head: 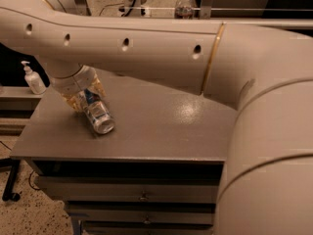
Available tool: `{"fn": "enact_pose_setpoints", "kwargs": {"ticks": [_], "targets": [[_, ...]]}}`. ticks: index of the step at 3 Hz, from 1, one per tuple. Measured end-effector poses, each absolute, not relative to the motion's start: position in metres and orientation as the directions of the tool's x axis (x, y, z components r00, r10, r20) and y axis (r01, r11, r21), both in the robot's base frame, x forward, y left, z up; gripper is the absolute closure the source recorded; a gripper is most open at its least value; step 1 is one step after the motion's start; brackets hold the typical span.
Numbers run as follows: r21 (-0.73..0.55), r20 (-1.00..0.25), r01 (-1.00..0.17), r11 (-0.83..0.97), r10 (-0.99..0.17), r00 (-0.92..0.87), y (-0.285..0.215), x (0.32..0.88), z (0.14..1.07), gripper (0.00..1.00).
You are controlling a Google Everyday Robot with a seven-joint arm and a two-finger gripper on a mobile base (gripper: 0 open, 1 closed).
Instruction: Place redbull can upright
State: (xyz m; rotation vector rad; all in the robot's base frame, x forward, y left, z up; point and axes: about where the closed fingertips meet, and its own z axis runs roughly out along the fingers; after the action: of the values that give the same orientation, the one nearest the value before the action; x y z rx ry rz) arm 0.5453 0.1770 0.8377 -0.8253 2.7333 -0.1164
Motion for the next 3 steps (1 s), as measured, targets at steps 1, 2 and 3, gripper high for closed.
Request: {"fn": "enact_pose_setpoints", "kwargs": {"ticks": [1, 2, 3], "targets": [[-0.106, -0.330, -0.531, 0.841, -0.533, -0.779, 0.154, 0.560, 0.858, 0.88], [-0.018, -0.424, -0.577, 0.817, -0.529, -0.735, 0.124, 0.563, 0.870, 1.00], [0.127, -0.525, -0.614, 0.779, -0.472, -0.708, 0.099, 0.565, 0.873, 1.00]]}}
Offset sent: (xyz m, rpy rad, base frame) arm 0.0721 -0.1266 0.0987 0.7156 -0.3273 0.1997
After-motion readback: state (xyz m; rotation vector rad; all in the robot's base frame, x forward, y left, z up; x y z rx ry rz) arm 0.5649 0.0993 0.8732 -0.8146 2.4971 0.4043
